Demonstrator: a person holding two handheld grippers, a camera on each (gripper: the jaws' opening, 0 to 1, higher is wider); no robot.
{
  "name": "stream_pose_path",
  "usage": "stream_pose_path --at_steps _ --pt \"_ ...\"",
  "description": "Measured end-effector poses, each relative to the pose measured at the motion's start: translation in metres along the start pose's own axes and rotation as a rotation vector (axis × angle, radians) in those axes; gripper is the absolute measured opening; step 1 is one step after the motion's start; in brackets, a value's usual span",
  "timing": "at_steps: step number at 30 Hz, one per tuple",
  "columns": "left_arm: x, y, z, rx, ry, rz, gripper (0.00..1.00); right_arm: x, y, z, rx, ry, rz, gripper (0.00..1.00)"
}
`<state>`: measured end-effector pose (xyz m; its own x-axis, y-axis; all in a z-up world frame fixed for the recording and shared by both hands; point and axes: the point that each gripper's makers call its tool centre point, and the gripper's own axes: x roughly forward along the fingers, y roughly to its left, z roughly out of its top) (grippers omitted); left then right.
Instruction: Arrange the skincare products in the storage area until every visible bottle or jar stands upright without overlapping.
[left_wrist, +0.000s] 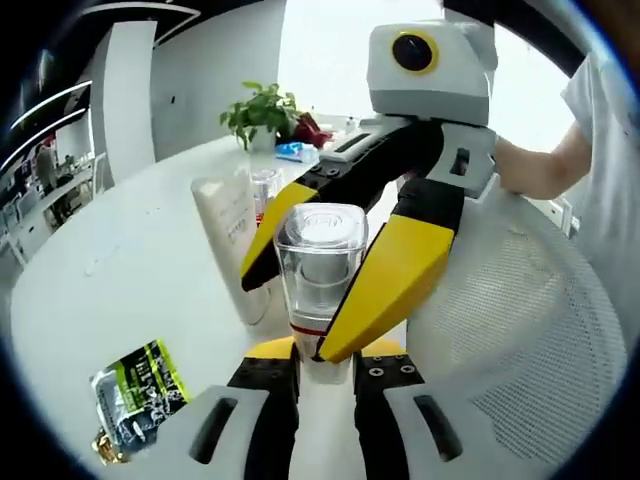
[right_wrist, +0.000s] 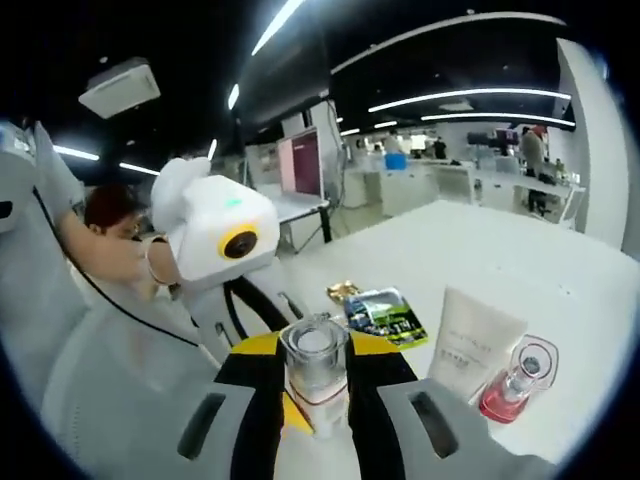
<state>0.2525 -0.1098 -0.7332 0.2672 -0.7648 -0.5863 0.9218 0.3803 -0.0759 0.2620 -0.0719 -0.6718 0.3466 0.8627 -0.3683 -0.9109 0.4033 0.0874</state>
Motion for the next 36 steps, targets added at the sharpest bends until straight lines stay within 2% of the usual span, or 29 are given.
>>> stream_pose_path --at_steps 6,11,21,30,36 --pt "0.005 0.003 -0.006 0.013 -0.016 0.02 0.15 0.004 -0.004 -0.011 -0.018 0.028 -0.015 0.24" --pt "0.011 0.004 -0.014 0.021 -0.003 0.027 0.14 0.006 -0.003 -0.021 -0.018 0.062 -0.023 0.24" --pt "0.017 0.005 -0.023 0.012 0.005 0.031 0.14 0.007 -0.005 -0.025 -0.032 0.089 -0.038 0.24" --pt "0.024 0.002 -0.032 -0.009 0.0 0.021 0.15 0.011 -0.005 -0.036 -0.054 0.138 -0.046 0.23" --pt "0.028 0.003 -0.038 0.005 0.009 0.029 0.15 0.013 -0.005 -0.044 -0.06 0.172 -0.044 0.23"
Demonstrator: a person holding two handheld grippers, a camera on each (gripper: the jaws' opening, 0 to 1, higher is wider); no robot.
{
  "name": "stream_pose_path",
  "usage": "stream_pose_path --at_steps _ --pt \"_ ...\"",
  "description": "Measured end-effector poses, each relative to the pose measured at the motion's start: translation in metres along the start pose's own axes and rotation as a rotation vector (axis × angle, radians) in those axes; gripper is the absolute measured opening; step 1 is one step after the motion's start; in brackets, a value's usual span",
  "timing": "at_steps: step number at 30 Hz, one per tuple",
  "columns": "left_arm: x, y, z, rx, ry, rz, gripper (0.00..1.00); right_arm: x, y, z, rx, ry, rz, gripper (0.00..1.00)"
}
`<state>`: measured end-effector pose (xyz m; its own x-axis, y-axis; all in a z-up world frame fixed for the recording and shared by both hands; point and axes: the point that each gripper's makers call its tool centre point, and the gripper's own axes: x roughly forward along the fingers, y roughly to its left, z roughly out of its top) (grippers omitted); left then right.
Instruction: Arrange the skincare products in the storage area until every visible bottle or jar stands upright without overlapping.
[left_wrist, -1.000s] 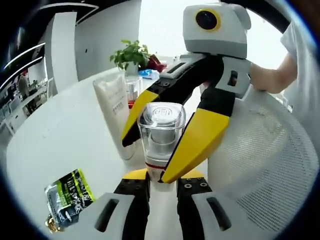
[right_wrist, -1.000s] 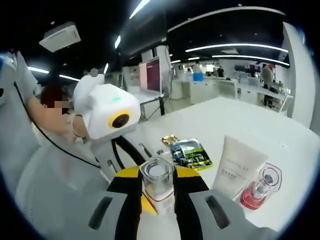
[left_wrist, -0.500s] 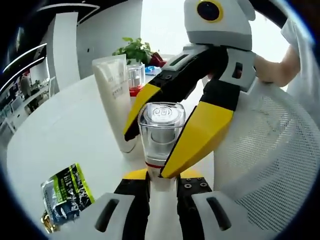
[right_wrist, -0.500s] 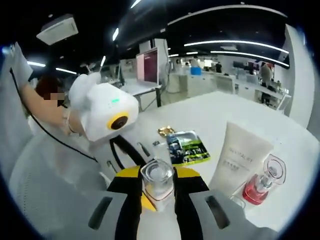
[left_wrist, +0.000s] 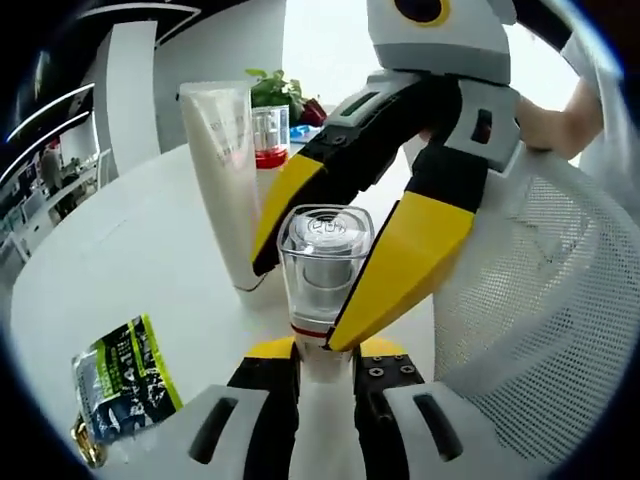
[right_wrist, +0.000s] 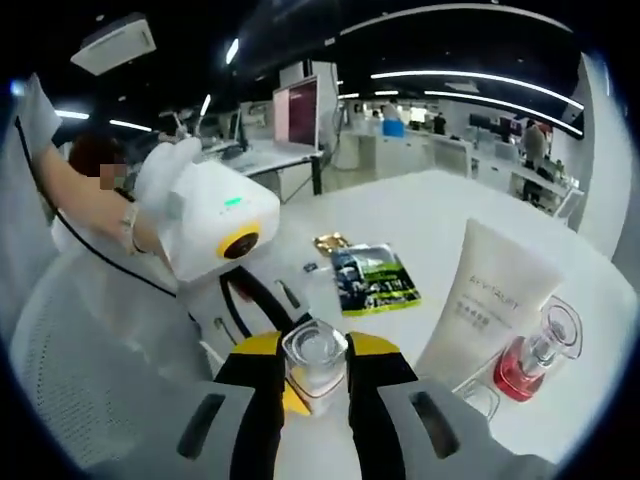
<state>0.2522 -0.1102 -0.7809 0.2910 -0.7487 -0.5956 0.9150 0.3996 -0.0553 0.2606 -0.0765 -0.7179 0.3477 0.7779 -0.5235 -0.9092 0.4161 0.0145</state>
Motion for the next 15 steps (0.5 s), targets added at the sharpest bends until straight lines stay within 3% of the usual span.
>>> stream_pose_path --at_steps 15 --pt "0.0064 0.0024 -0.0104 0.013 -0.003 0.014 0.15 0.0052 0.0021 -0.0089 0.001 0.033 0.005 0.23"
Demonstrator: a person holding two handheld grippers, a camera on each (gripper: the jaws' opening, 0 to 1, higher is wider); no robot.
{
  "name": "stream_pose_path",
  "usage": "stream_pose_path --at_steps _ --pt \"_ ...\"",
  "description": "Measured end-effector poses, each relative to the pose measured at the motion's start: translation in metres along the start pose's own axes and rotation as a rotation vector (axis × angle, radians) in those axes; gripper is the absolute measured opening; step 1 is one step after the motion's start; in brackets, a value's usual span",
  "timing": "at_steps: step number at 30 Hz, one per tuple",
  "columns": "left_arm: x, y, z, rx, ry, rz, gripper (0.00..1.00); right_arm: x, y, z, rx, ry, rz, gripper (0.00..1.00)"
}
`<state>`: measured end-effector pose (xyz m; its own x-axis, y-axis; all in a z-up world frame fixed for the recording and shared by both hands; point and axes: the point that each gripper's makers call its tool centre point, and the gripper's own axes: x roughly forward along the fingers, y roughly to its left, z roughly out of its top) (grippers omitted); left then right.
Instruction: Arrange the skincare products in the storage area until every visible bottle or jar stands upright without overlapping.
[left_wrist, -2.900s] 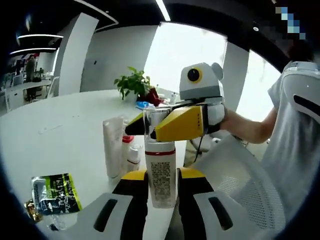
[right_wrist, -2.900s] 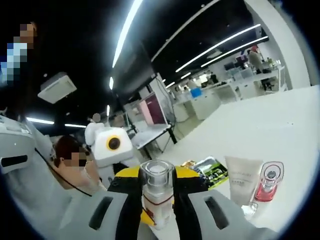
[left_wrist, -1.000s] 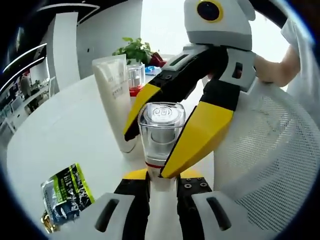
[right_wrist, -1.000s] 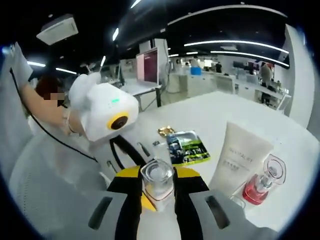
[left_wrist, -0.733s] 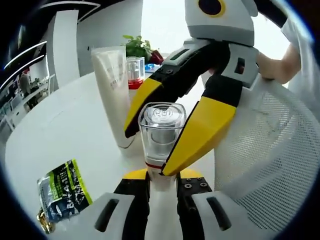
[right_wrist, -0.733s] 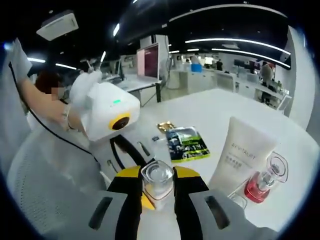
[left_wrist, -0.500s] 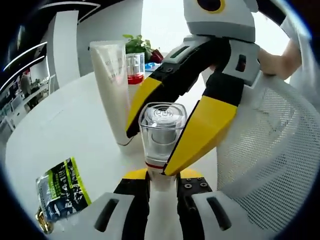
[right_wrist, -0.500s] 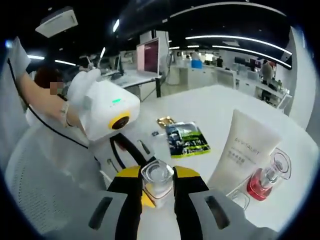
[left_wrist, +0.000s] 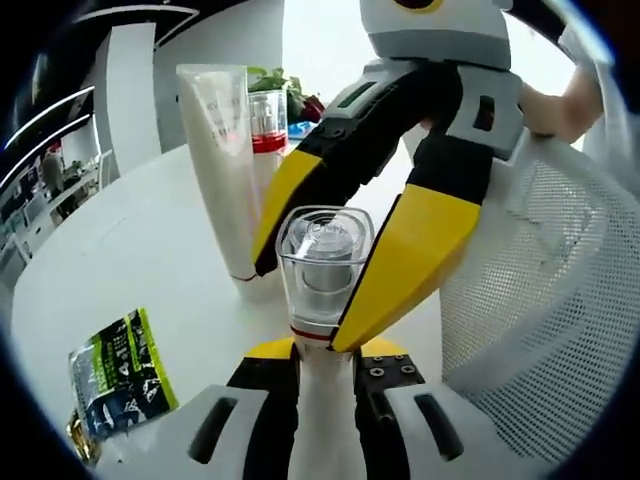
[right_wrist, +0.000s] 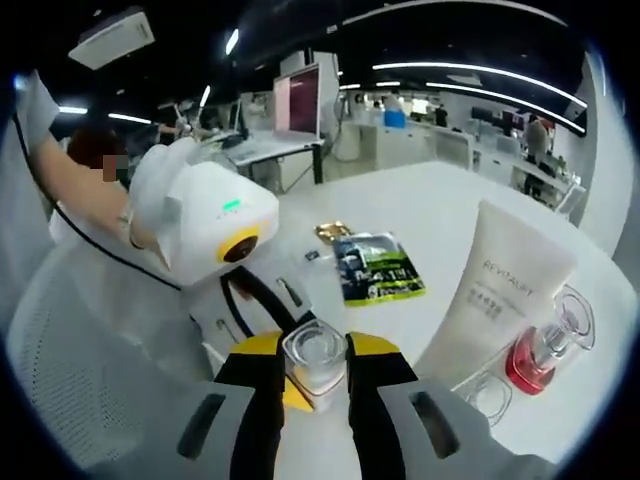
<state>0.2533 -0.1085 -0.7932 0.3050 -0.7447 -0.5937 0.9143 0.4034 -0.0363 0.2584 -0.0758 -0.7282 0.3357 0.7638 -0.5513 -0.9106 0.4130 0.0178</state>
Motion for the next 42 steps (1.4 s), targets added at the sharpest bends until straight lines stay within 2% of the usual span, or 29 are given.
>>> stream_pose_path --at_steps 16,27,30,42 --pt "0.0 0.002 -0.001 0.019 -0.009 -0.009 0.18 0.001 0.001 0.0 0.001 -0.001 0.005 0.26" --pt "0.002 -0.002 -0.004 0.037 0.019 -0.019 0.23 -0.001 0.0 0.0 0.002 -0.001 0.004 0.29" --pt "0.001 0.0 -0.007 0.057 0.034 -0.008 0.22 -0.004 -0.001 0.003 0.012 -0.013 0.004 0.29" --pt "-0.005 0.009 -0.014 0.027 0.063 0.023 0.21 -0.017 -0.01 0.014 0.045 -0.074 -0.013 0.3"
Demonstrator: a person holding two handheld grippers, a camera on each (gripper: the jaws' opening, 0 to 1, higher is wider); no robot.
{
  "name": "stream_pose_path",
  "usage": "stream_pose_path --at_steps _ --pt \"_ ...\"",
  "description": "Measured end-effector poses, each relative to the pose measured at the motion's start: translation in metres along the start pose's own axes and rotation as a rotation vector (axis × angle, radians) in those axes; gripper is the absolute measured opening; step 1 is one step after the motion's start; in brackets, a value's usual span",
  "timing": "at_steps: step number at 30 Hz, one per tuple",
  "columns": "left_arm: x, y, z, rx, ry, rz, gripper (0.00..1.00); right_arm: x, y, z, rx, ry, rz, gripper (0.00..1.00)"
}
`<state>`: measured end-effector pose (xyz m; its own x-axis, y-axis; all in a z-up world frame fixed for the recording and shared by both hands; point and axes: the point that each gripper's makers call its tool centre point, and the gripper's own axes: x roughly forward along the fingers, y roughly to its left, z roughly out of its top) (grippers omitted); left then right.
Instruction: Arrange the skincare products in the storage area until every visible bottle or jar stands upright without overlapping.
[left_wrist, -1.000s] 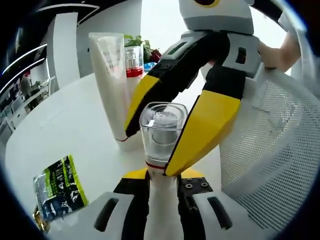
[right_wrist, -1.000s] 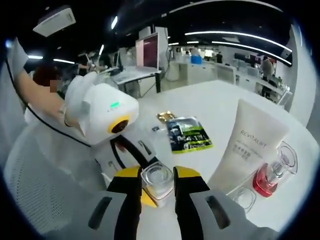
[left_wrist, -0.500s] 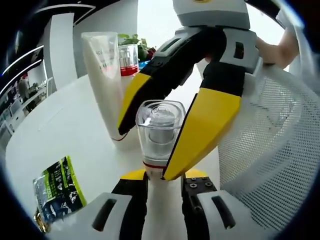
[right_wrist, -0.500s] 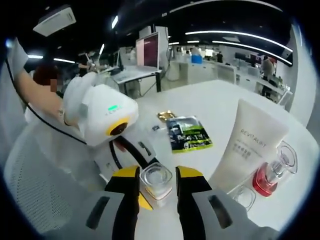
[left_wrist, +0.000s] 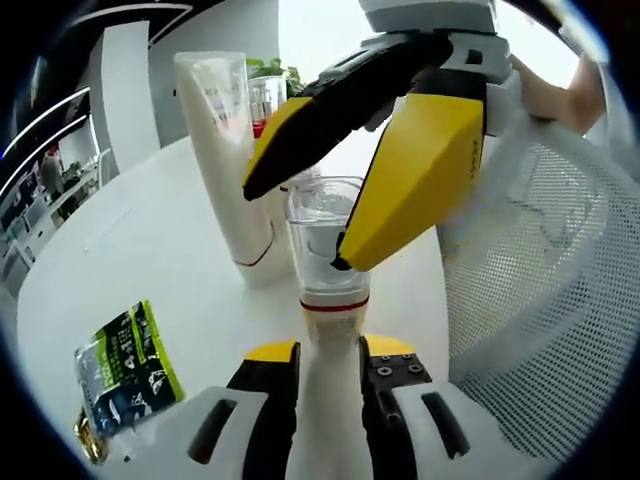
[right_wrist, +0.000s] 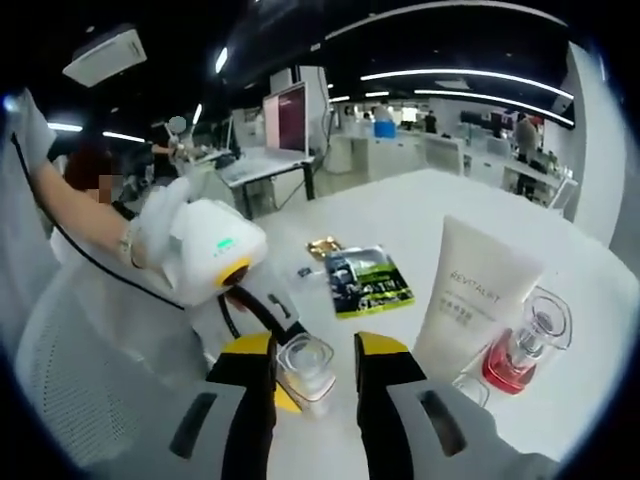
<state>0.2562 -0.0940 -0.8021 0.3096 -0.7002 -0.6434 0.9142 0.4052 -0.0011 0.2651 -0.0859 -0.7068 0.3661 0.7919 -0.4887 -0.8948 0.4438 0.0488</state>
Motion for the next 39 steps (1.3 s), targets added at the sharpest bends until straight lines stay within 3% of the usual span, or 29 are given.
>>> stream_pose_path --at_steps 15,24,29,34,39 --pt "-0.005 0.0 -0.003 -0.036 0.024 0.002 0.11 -0.03 0.0 0.007 0.012 -0.055 -0.023 0.29" --pt "-0.004 -0.007 -0.005 -0.07 0.066 -0.019 0.07 -0.059 -0.013 -0.009 0.029 -0.027 -0.136 0.31" --pt "-0.002 -0.005 -0.002 -0.083 0.085 -0.005 0.07 -0.064 -0.022 -0.018 0.099 -0.043 -0.188 0.32" --pt "0.0 -0.011 0.001 -0.094 0.103 -0.013 0.08 -0.066 -0.031 -0.033 0.074 0.028 -0.238 0.32" --pt "0.004 -0.011 0.0 -0.094 0.125 -0.012 0.09 -0.064 -0.031 -0.044 0.023 0.105 -0.244 0.35"
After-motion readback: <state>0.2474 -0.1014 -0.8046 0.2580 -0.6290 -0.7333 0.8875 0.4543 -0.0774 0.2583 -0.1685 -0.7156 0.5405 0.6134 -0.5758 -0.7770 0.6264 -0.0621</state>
